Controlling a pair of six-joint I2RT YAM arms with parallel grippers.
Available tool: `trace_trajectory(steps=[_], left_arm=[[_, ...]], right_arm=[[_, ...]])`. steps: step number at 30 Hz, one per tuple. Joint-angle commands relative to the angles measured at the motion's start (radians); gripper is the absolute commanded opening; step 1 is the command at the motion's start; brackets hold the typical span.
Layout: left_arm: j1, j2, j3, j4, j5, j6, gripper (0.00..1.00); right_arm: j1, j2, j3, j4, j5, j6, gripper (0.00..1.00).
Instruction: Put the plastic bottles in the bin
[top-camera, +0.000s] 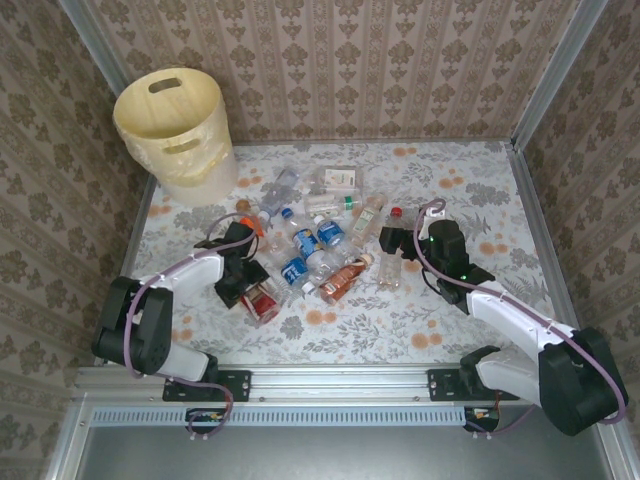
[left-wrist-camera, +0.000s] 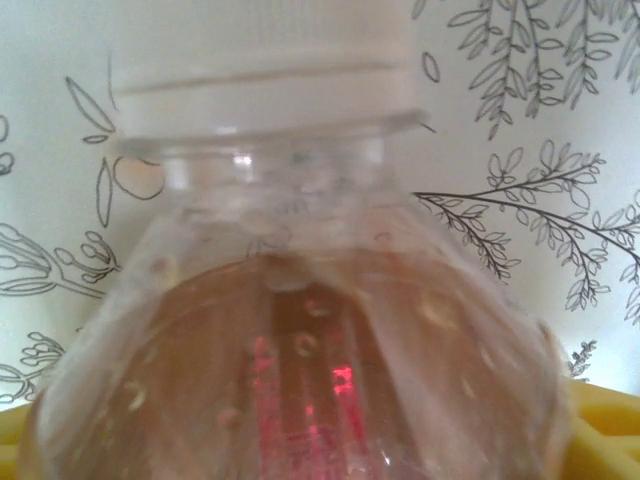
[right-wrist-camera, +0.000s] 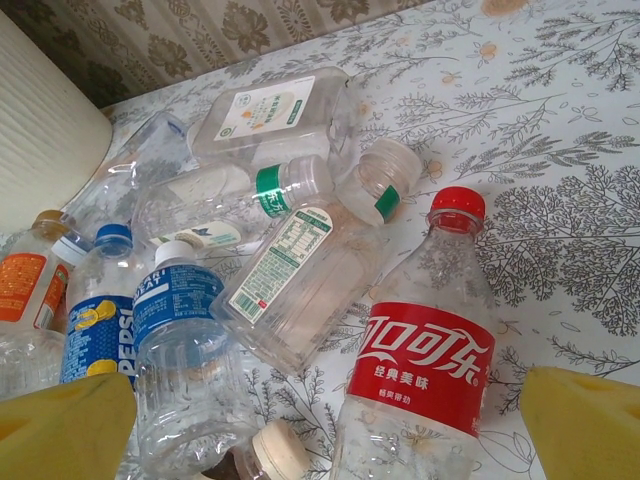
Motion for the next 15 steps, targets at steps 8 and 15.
trace_trajectory(steps=[8,15], left_arm=[[0.014,-0.035,0.053,0.064,0.037,0.136,0.58],[0.044,-0.1,0.112,0.059,-0.007,0.242,0.55]], right_arm=[[0.004,0.017,0.032,0.012,-0.02,-0.015,1.0],[0.02,-0.038,0.021,0.076,-0.165,-0.092,1.0]])
